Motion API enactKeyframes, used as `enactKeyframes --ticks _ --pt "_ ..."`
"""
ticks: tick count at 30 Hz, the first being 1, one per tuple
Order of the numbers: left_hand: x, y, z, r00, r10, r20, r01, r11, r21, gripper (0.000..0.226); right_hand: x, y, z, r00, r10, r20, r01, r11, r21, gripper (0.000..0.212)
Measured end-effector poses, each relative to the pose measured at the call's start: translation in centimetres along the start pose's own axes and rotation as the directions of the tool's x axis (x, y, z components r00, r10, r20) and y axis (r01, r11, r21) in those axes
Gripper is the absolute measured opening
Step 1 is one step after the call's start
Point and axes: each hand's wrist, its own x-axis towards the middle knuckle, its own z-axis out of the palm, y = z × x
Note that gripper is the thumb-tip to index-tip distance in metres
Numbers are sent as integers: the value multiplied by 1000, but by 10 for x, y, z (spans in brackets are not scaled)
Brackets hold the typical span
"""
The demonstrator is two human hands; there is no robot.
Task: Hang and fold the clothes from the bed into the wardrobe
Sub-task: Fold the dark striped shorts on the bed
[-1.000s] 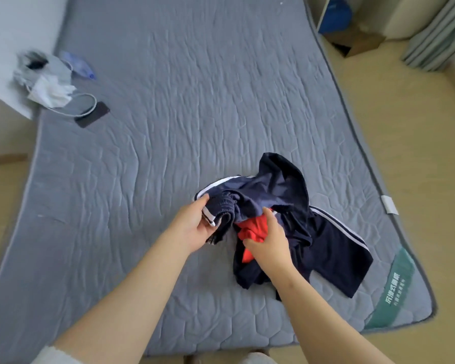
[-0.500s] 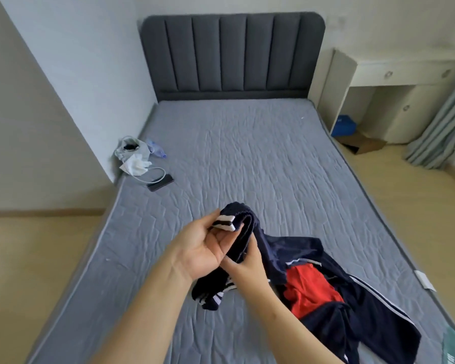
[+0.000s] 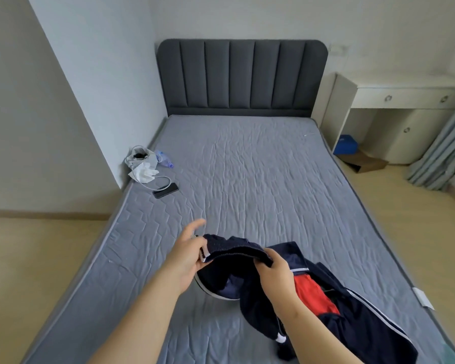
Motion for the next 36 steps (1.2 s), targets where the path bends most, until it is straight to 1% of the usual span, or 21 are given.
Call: enactKeyframes --ticks 3,4,5,6,7,8,9,10,11,13,14,15,17,19,21,24,26,30,32,34,36 --pt "-2 -4 -6 969 40 244 -65 994 93 35 3 3 -8 1000 1 19 -1 1000 27 22" --pt "-2 -4 -8 951 37 308 -89 984 156 44 4 2 -10 1000 0 28 -1 999 39 21" --pt "-1 -5 -9 939 36 341 -141 947 288 55 5 1 -12 999 2 35 -4 999 47 19" --pt "2 -7 -8 939 58 339 -219 861 458 60 7 1 -13 999 5 37 -7 999 48 17" --pt "5 -10 -6 946 132 297 -293 743 602 56 9 -1 -14 999 4 38 -6 999 41 16" --pt "9 -11 -4 942 254 221 -334 628 703 44 10 -2 -15 999 2 43 -3 1000 27 16" --pt "8 -9 0 926 354 129 -321 560 764 28 11 -4 -15 999 -3 52 3 1000 10 16" --pt "8 -5 2 911 409 49 -280 526 803 16 12 -6 -16 998 -10 64 10 1000 -2 17" --pt "9 -3 3 904 427 1 -233 492 839 14 13 -8 -16 997 -15 77 15 1000 -6 17" --pt "15 -3 2 892 451 21 -192 336 922 24 14 -14 -16 995 -26 98 26 1000 0 18" --pt "17 -3 2 881 469 54 -217 302 928 24 15 -18 -17 994 -31 104 31 1000 4 19" --pt "18 -3 2 868 487 95 -276 315 908 24 17 -20 -17 994 -37 107 36 999 6 21" --pt "21 -5 5 844 510 165 -422 443 791 27 20 -26 -17 992 -54 112 54 999 1 20" --pt "19 -2 8 849 510 139 -469 605 644 22 23 -29 -16 989 -85 123 89 996 -29 16" --pt "20 1 10 846 528 81 -475 675 565 26 23 -29 -18 986 -111 125 122 989 -88 16" --pt "22 7 12 816 576 52 -510 675 533 28 21 -19 -22 993 -69 96 83 984 -155 28" --pt "24 12 15 802 596 41 -532 683 501 26 19 -12 -23 997 -26 77 43 974 -223 23" --pt "32 27 21 788 611 -76 -530 735 422 17 23 -11 -24 999 -1 44 17 928 -373 10" --pt "34 43 20 770 618 -158 -531 758 378 17 30 -22 -27 999 -40 17 44 918 -395 17" --pt "34 64 18 736 654 -175 -564 735 377 19 39 -40 -32 995 -100 -20 83 910 -407 21" --pt "31 90 16 689 707 -162 -616 688 383 21 48 -62 -40 977 -207 -51 158 864 -479 14"
